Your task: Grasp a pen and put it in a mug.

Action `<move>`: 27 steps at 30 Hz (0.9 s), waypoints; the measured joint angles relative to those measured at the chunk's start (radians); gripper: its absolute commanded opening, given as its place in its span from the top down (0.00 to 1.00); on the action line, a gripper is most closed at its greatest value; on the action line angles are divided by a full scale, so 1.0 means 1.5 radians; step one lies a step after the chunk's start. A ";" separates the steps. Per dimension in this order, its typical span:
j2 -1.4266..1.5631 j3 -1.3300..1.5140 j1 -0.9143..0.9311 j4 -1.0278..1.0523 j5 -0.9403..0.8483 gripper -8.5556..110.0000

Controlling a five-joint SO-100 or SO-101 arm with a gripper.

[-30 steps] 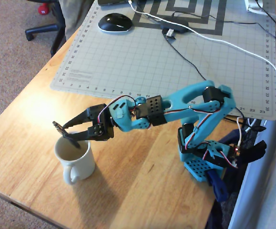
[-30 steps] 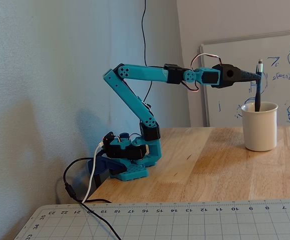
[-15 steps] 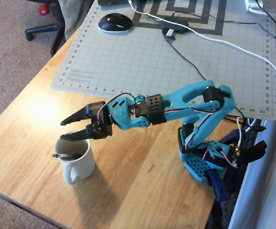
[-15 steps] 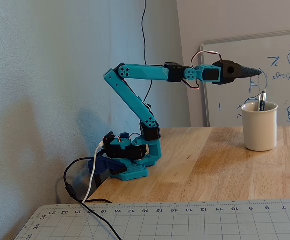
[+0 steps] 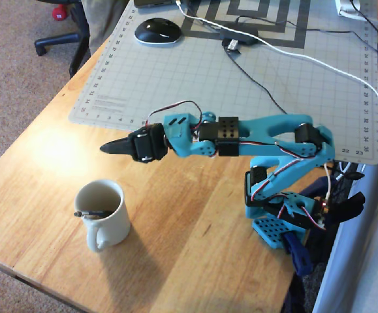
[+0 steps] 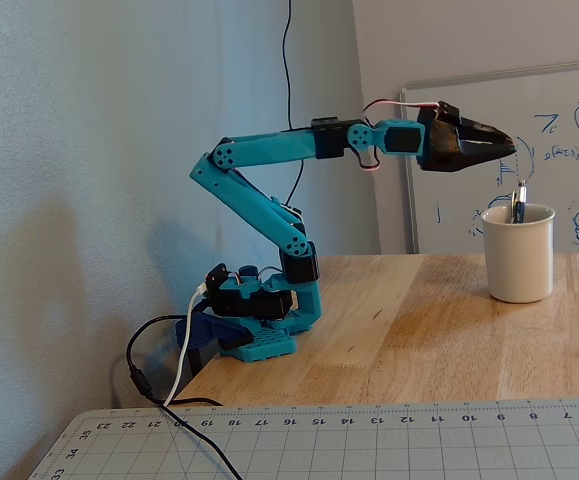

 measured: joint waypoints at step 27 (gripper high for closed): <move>0.440 0.372 0.154 0.443 0.455 0.93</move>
